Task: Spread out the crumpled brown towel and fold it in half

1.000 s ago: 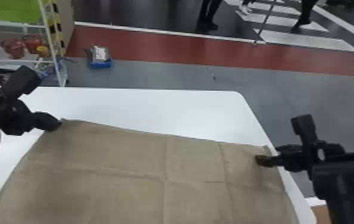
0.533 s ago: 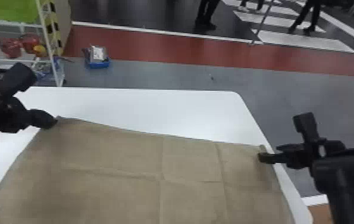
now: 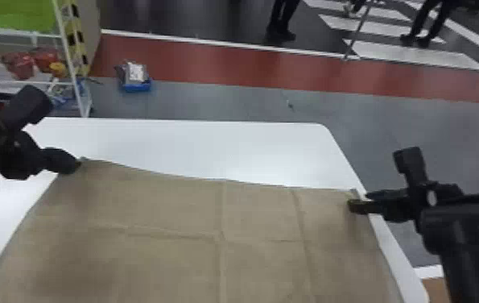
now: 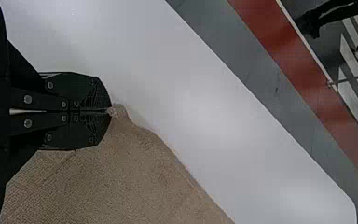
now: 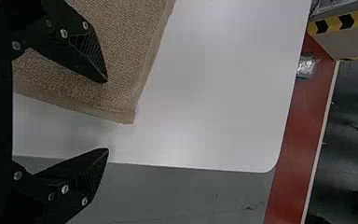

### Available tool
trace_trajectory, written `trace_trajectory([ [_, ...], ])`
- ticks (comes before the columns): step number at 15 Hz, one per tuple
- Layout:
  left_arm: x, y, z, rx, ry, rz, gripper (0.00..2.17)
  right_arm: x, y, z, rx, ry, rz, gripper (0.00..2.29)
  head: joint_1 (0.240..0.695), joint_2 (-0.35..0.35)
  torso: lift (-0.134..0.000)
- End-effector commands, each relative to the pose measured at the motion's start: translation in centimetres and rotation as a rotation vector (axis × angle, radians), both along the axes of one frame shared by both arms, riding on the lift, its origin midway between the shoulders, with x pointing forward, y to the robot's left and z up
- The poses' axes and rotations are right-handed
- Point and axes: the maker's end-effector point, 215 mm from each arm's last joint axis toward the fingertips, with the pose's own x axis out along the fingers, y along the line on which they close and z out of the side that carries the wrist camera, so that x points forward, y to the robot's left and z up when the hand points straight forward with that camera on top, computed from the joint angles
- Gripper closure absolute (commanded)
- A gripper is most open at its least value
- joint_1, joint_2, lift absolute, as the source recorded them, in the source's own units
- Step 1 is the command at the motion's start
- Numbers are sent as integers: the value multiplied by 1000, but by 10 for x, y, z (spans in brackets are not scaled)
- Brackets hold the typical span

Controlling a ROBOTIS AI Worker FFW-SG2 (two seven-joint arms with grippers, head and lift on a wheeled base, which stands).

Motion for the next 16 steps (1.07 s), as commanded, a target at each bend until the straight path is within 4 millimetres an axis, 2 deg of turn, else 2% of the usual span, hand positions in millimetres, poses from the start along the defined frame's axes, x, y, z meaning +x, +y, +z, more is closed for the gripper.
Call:
trace_trajectory([
  [1, 0, 1, 0, 1, -1, 0, 1551, 5, 6, 3, -1, -8, 16, 542, 695, -242, -123],
  [3, 0, 1, 0, 3, -2, -2, 1551, 10, 9, 6, -2, -22, 25, 667, 695, -237, -123],
  [6, 0, 2, 0, 7, -2, -6, 1551, 11, 10, 8, 2, -27, 26, 1055, 695, -230, -123],
  [7, 0, 3, 0, 8, -2, -5, 1551, 11, 11, 9, 16, -31, 28, 809, 695, -229, -123],
  [8, 0, 4, -1, 9, 0, -4, 1551, 13, 13, 13, 39, -50, 20, 279, 695, -228, -123],
  [10, 1, 9, 0, 19, -3, -3, 1551, 12, 10, 15, 43, -54, 12, 208, 695, -225, -123],
  [13, -2, 6, -1, 10, 3, -18, 1551, 23, 12, 23, 37, -64, 13, 208, 695, -221, -123],
  [16, -4, 3, -1, 8, 4, -35, 1551, 33, 14, 17, 22, -48, 9, 208, 695, -222, -123],
])
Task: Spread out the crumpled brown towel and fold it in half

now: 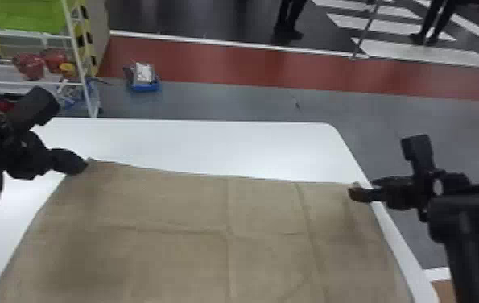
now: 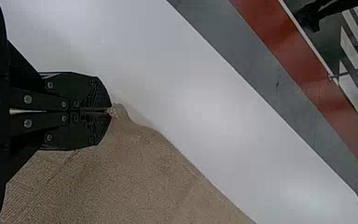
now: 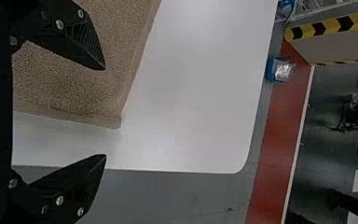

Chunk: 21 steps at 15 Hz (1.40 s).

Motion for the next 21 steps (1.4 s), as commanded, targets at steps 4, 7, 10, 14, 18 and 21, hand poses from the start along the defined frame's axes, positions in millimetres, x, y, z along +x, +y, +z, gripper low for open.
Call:
trace_trajectory([
  [4, -1, 0, -2, 1, 0, -2, 1551, 5, 11, -16, -13, 45, 21, 286, 695, -217, -123],
  [7, 0, 0, -1, 3, -7, -6, 1551, 4, 9, -19, -24, 56, 23, 441, 695, -212, -123],
  [10, 0, -1, -2, 6, -11, -13, 1551, 5, 5, -14, -9, 42, 8, 1220, 695, -212, -123],
  [14, 3, 3, -2, 9, -21, -1, 1551, 14, -1, 5, -14, -51, 28, 1541, 695, -218, -123],
  [18, 8, 23, 6, -4, -65, 29, 1551, 3, 15, 30, 3, -139, 90, 1538, 695, -208, -123],
  [21, -7, 41, 16, -54, -97, 43, 1551, -32, 55, 48, -12, -172, 234, 1531, 695, -181, -123],
])
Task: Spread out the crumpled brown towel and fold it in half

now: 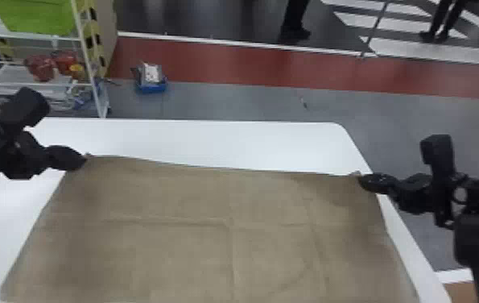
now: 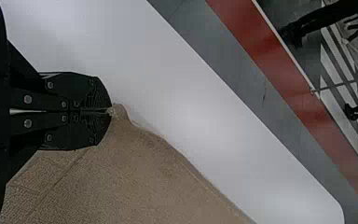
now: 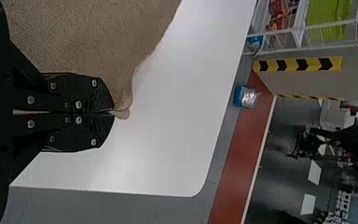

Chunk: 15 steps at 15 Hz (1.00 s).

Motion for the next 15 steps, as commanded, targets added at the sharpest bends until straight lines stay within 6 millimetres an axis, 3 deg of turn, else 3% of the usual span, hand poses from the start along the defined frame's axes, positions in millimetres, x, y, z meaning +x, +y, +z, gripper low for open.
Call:
trace_trajectory([
  [1, -19, 22, 8, -25, -38, 17, 1551, -27, 22, 11, -42, -29, 89, 1531, 695, -171, -123],
  [2, -26, 23, 15, -37, -69, -1, 1551, -37, 30, 11, -57, -34, 130, 1531, 695, -144, -123],
  [6, -51, 55, 29, -86, -181, 2, 1551, -70, 61, 7, -68, -20, 291, 1531, 695, -98, -123],
  [9, -72, 84, 55, -99, -309, -43, 1551, -80, 54, 15, -80, -15, 333, 1531, 695, -50, -123],
  [10, -79, 102, 58, -96, -330, -24, 1551, -83, 52, 17, -82, -15, 347, 1531, 695, -43, -123],
  [12, -98, 123, 55, -60, -370, -38, 1551, -98, 53, 13, -71, 18, 402, 1531, 695, -28, -123],
  [15, -117, 118, 38, -1, -379, -118, 1551, -119, 82, -8, -42, 75, 488, 1531, 695, 16, -123],
])
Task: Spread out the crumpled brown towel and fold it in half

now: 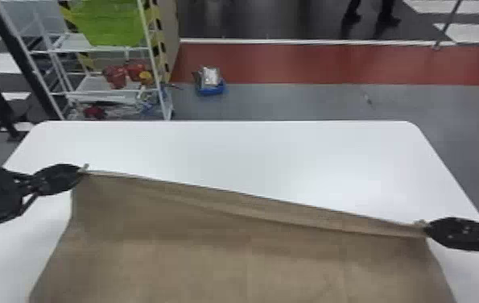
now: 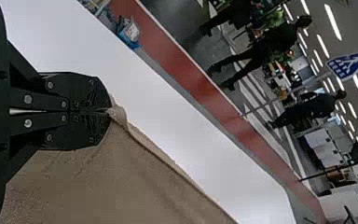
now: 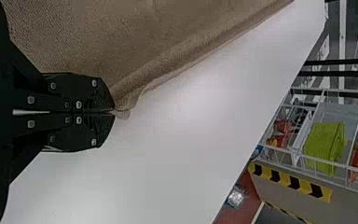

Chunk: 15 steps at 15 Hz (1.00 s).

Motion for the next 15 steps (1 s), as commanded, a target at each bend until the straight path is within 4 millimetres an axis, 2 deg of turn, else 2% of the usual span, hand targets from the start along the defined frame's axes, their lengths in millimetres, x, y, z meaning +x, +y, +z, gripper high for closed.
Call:
trace_trajectory([
  [1, -17, -8, -14, 74, -10, -60, 1551, -13, 21, -14, 5, 31, 47, 1531, 695, 25, -123],
  [3, -27, -16, -21, 132, -31, -108, 1551, -14, 23, -11, 2, 25, 54, 1531, 695, 43, -123],
  [5, -27, -15, -21, 178, -59, -111, 1551, -3, 17, -2, -9, 1, 40, 1531, 695, 42, -123],
  [7, -19, -16, -15, 183, -81, -99, 1551, 15, 18, 14, 0, -33, 29, 1531, 695, 38, -123],
  [9, -25, -11, -7, 189, -98, -96, 1551, 13, 21, 29, -3, -44, 29, 1531, 695, 34, -123],
  [11, -57, -1, -3, 246, -125, -113, 1551, -9, 16, 31, -40, -46, 40, 1531, 695, 37, -123],
  [12, -68, -5, -4, 259, -140, -133, 1551, -15, 12, 27, -50, -34, 41, 1531, 695, 42, -123],
  [13, -84, -6, -4, 290, -167, -150, 1551, -21, 12, 20, -62, -21, 48, 1531, 695, 46, -123],
  [14, -95, -16, -7, 304, -192, -179, 1551, -26, 13, 10, -69, -4, 58, 1531, 695, 46, -123],
  [15, -101, -20, -10, 312, -200, -192, 1551, -31, 16, -2, -81, 15, 75, 1531, 695, 44, -123],
])
